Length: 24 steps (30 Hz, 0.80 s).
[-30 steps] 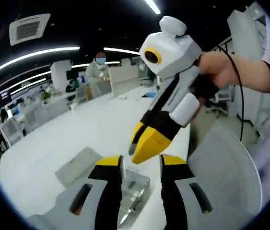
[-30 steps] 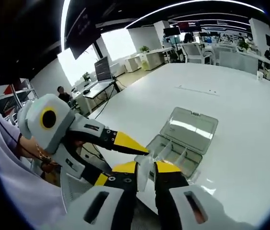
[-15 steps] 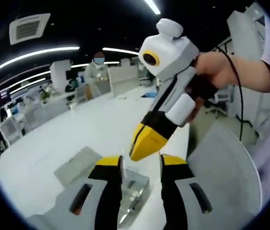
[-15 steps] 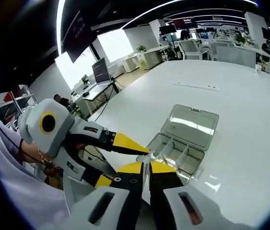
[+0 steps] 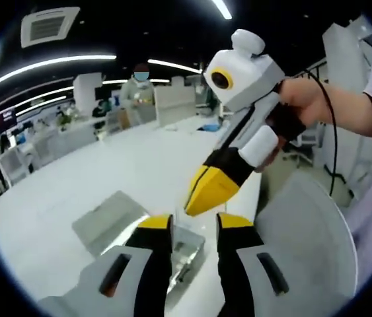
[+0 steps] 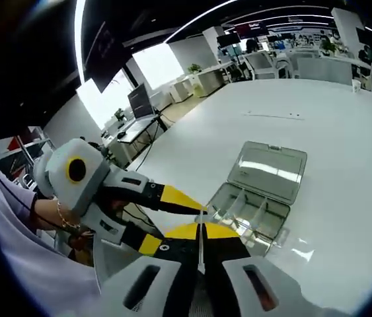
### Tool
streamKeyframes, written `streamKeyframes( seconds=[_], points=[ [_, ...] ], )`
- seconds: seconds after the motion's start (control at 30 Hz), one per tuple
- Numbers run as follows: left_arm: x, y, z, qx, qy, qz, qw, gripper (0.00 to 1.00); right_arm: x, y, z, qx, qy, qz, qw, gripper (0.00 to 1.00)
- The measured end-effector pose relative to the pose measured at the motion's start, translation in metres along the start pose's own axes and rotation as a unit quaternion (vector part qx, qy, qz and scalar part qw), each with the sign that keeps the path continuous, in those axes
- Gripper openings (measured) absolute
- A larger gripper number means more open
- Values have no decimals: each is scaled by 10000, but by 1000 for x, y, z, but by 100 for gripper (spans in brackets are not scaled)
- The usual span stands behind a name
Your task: Insert the divider into the dual guide fixture by aligning both edges with the guide slots and pushing it downward to the bottom, including one-sided entry, uneven engagement, binding, and posture correction.
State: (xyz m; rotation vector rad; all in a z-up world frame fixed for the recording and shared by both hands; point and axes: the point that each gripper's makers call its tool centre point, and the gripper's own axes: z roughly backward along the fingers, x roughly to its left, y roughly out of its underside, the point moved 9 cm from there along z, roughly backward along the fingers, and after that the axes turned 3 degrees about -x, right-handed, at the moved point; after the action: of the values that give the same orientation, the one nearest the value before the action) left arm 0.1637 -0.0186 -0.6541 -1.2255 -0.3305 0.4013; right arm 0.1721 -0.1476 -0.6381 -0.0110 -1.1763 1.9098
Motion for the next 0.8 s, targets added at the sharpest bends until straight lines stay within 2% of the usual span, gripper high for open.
streamKeyframes(
  seconds=[0.47,0.57,0.8],
  points=[
    [-2,0,2,102,86,63,9999,38,-1,-1,-3,9,-43,78,10000,0],
    [0,1,3,140,128,210,9996,43,-1,-1,-3,-1,-59,92,9999,0],
    [3,5,6,352,139,321,9988,53,-2,0,-5,-23,-87,127,9999,0]
  ],
)
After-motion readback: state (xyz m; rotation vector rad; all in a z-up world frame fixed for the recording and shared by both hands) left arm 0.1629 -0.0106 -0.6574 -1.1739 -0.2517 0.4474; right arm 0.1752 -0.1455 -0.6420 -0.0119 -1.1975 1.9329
